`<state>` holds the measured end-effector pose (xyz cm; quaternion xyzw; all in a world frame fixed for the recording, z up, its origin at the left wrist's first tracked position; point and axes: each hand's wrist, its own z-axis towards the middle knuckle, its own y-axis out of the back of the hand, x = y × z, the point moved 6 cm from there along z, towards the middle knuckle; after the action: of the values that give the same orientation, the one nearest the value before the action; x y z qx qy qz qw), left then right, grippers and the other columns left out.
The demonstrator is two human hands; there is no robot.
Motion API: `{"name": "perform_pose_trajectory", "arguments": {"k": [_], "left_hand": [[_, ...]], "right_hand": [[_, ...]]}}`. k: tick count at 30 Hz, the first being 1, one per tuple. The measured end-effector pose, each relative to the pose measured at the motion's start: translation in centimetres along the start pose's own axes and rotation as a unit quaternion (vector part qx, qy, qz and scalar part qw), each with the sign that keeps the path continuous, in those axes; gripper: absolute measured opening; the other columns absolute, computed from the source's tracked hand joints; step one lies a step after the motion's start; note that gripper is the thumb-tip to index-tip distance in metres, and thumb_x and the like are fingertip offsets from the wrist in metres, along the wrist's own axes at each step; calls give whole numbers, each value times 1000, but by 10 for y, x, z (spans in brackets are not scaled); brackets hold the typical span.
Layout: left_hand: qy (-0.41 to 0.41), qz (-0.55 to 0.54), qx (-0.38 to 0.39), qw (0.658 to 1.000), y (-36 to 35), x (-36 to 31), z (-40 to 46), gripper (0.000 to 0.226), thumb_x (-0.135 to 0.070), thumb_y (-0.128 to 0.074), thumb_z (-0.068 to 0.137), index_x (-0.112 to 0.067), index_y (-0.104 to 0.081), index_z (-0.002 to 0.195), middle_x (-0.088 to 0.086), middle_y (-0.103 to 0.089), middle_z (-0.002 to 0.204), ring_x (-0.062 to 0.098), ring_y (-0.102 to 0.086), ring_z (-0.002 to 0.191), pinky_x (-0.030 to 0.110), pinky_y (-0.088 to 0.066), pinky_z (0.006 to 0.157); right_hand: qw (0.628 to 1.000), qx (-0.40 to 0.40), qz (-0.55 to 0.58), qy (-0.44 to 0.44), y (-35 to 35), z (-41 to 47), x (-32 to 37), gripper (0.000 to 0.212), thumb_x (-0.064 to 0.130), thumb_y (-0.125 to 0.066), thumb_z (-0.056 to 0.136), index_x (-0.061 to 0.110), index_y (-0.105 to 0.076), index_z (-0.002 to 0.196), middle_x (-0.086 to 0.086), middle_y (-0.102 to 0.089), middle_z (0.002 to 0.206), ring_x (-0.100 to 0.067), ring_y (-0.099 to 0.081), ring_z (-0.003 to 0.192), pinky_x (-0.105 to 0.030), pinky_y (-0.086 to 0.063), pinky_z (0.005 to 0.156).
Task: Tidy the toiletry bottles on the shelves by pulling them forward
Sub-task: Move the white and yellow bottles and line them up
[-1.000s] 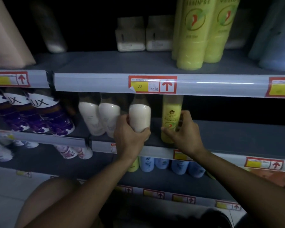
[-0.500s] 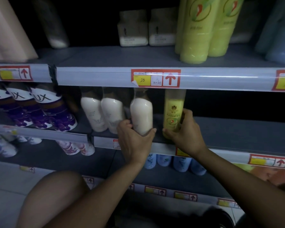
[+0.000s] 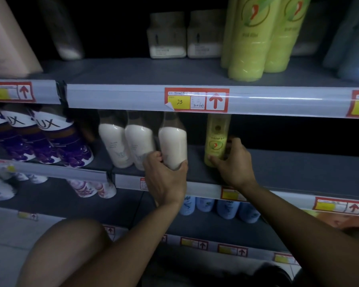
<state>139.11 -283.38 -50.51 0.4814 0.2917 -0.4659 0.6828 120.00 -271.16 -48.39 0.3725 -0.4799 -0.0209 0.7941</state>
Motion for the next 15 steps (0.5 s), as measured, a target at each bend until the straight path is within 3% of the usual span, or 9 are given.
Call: {"name": "perform_pose_trajectory", "arguments": {"k": [4, 8, 12, 15], "left_hand": [[3, -5, -15, 1000, -4, 3, 5, 65, -41, -94, 65, -27, -49, 109, -5, -57, 115, 23, -67, 97, 48, -60, 77], [2, -7, -30, 1000, -5, 2, 4, 64, -38, -93, 66, -24, -50, 111, -3, -56, 117, 25, -66, 100, 48, -59, 79], [-1, -1, -42, 999, -5, 1, 3, 64, -38, -93, 66, -23, -50, 112, -2, -56, 119, 25, -65, 102, 47, -58, 80], [5, 1, -52, 999, -4, -1, 2, 63, -35, -93, 67, -21, -51, 112, 0, -57, 119, 26, -64, 104, 44, -55, 82]], "right_hand": [[1000, 1, -1, -29, -7, 14, -6, 62, 39, -90, 77, 11, -57, 122, -12, -69, 120, -31, -66, 112, -52, -58, 91], [999, 0, -6, -35, -20, 27, -17, 78, 73, -70, 62, 14, -67, 114, -6, -72, 109, -25, -70, 102, -47, -62, 84], [1000, 2, -3, -31, -22, 32, -11, 55, 48, -84, 78, 6, -70, 111, -13, -74, 108, -30, -71, 101, -49, -62, 83], [999, 3, 2, -33, -22, 34, -8, 49, 40, -85, 82, 3, -71, 112, -15, -74, 109, -32, -71, 101, -51, -61, 85]]}}
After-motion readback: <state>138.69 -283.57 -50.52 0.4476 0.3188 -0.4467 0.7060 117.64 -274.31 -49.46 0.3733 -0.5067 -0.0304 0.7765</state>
